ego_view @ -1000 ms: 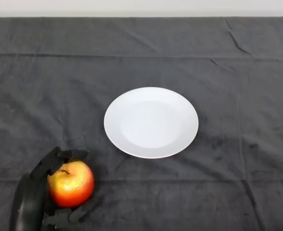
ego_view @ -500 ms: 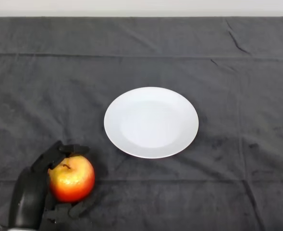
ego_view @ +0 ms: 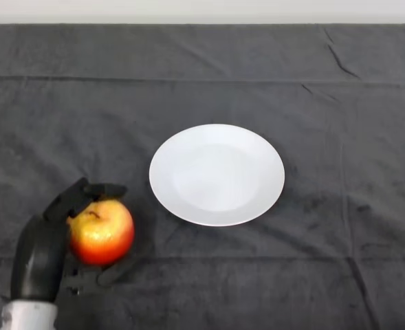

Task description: Move the apple to the plate

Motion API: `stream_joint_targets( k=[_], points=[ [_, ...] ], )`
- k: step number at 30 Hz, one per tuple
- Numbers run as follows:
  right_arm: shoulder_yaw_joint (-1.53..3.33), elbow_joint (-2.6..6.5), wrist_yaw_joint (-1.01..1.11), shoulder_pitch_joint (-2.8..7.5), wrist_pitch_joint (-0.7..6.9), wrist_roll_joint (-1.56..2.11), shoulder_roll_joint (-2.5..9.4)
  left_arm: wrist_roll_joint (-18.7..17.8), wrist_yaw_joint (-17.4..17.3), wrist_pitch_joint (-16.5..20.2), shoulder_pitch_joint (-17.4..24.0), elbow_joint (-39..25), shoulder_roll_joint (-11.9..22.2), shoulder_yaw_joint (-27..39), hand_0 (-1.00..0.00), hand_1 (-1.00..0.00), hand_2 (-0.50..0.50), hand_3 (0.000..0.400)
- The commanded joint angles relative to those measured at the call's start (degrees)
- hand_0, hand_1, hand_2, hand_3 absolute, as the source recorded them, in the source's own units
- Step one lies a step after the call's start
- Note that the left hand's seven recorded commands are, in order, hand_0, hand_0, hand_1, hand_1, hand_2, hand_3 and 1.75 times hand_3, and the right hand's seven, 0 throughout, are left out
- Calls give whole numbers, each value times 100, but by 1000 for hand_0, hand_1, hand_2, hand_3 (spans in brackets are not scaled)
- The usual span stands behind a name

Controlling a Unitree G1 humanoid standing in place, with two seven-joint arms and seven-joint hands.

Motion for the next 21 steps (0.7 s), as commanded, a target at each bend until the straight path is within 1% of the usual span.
stream_joint_targets(
  k=[1, 5, 15, 21],
  points=[
    [-68, -79, -91, 73, 15, 45, 53, 127, -18, 66, -276, -339, 69, 98, -1000, -1000, 0, 400],
    [-67, -81, -92, 73, 15, 45, 54, 165, 5, 101, -540, -161, -7, -7, -1000, -1000, 0, 400],
    [-67, -82, -93, 74, 16, 47, 54, 192, 63, 135, -1278, 542, -230, -379, -1000, -1000, 0, 400],
    [-66, -80, -93, 73, 16, 48, 52, 127, 83, 159, -1723, 990, -356, -616, -1000, -1000, 0, 400]
  ],
)
